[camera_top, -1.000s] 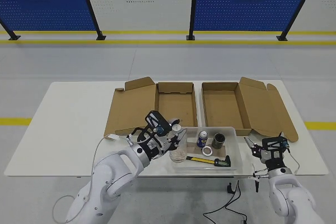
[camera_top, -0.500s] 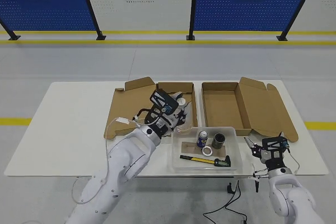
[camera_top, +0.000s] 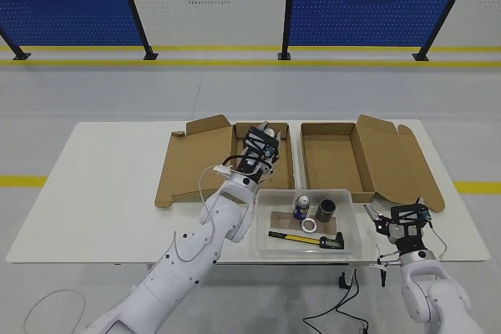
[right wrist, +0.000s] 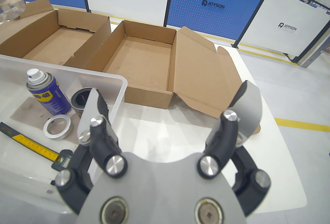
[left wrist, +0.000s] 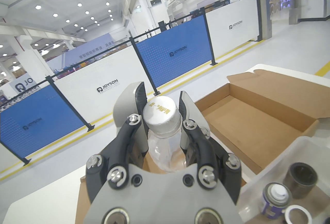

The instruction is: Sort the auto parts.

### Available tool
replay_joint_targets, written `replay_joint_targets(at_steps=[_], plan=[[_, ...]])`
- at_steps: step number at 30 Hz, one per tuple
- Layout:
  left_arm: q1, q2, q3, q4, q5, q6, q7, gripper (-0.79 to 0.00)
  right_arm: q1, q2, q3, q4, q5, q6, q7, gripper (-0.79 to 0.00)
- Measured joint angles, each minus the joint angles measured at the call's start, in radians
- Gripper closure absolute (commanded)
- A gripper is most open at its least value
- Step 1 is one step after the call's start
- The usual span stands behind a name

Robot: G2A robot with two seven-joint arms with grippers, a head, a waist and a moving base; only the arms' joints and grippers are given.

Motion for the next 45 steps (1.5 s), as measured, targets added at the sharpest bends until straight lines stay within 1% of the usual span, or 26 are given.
replay_joint_targets(at_steps=[6, 9, 12, 19, 24, 32, 33, 34, 36, 42, 45], plan=[[-0.074, -0.041, 0.032, 0.212, -0.026, 0.066, 0.054, 0.0, 0.0, 0.0, 0.0, 0.0, 0.0, 0.0, 0.0, -0.785], [-0.098, -0.061, 0.044, 0.293, -0.042, 0.112, 0.086, 0.0, 0.0, 0.0, 0.0, 0.0, 0.0, 0.0, 0.0, -0.785], [-0.114, -0.081, 0.054, 0.356, -0.072, 0.129, 0.109, 0.0, 0.0, 0.0, 0.0, 0.0, 0.0, 0.0, 0.0, -0.785], [-0.135, -0.116, 0.077, 0.466, -0.071, 0.176, 0.171, 0.0, 0.0, 0.0, 0.0, 0.0, 0.0, 0.0, 0.0, -0.785], [-0.145, -0.141, 0.075, 0.555, -0.107, 0.197, 0.2, 0.0, 0.0, 0.0, 0.0, 0.0, 0.0, 0.0, 0.0, -0.785], [-0.161, -0.175, 0.08, 0.654, -0.123, 0.22, 0.26, 0.0, 0.0, 0.0, 0.0, 0.0, 0.0, 0.0, 0.0, -0.785], [-0.164, -0.179, 0.081, 0.667, -0.122, 0.223, 0.268, -0.065, 0.0, 0.0, 0.0, 0.0, 0.0, 0.0, 0.0, -0.785], [-0.166, -0.182, 0.081, 0.675, -0.121, 0.224, 0.273, -0.262, 0.0, 0.0, 0.0, 0.0, 0.0, 0.0, 0.0, -0.785], [-0.171, -0.188, 0.081, 0.69, -0.122, 0.22, 0.277, -0.785, 0.0, 0.0, 0.0, 0.0, 0.0, 0.0, 0.0, -0.785], [-0.192, -0.203, 0.08, 0.721, -0.109, 0.187, 0.28, -0.785, 0.0, 0.0, 0.0, 0.0, 0.0, 0.0, 0.0, -0.785], [-0.2, -0.206, 0.072, 0.72, -0.098, 0.193, 0.284, -0.785, 0.0, 0.0, 0.0, 0.0, 0.0, 0.0, 0.0, -0.785]])
